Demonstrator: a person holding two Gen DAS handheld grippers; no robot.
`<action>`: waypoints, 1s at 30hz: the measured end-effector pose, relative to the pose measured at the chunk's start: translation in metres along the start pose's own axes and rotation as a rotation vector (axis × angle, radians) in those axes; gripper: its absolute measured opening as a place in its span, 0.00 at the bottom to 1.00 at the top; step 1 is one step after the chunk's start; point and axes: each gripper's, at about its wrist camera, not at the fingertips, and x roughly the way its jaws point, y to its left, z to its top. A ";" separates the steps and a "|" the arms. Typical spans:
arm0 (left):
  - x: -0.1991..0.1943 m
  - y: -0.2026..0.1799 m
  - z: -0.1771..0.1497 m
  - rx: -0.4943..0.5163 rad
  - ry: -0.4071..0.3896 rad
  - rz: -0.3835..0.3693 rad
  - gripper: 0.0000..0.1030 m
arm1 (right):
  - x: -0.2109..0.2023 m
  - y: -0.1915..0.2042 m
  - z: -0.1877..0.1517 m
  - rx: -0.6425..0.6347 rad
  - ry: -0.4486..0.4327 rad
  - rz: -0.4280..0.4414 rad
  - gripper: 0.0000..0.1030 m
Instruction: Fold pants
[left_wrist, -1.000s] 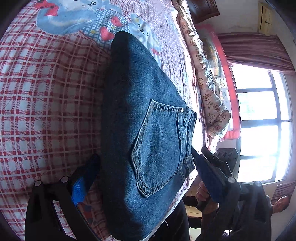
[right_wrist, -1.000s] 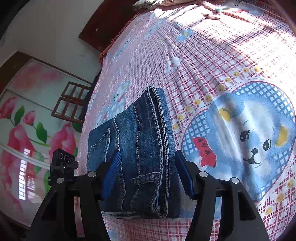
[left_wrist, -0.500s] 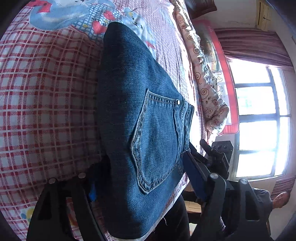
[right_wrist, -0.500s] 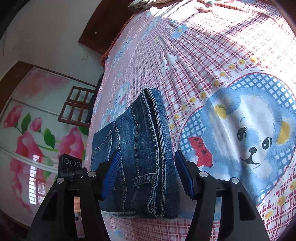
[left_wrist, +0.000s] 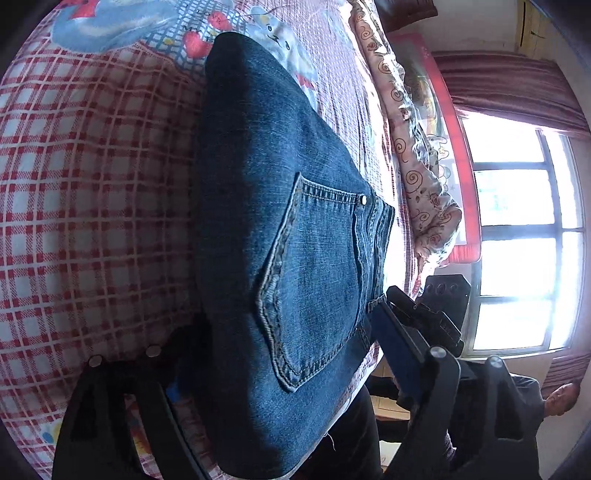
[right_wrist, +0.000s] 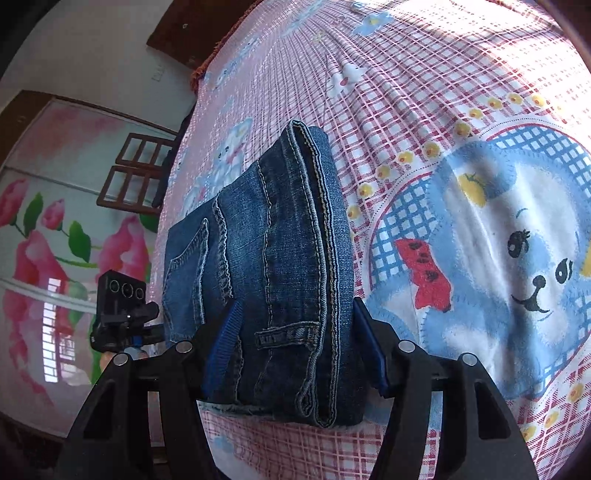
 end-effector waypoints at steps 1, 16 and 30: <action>-0.001 0.000 0.000 0.002 -0.001 0.007 0.83 | -0.002 -0.008 0.002 0.036 -0.003 0.023 0.52; -0.033 0.010 -0.014 -0.032 -0.087 0.011 0.14 | -0.022 0.024 0.001 -0.056 -0.026 0.077 0.13; -0.081 -0.033 0.016 0.054 -0.214 -0.025 0.14 | -0.027 0.079 0.035 -0.162 -0.070 0.102 0.13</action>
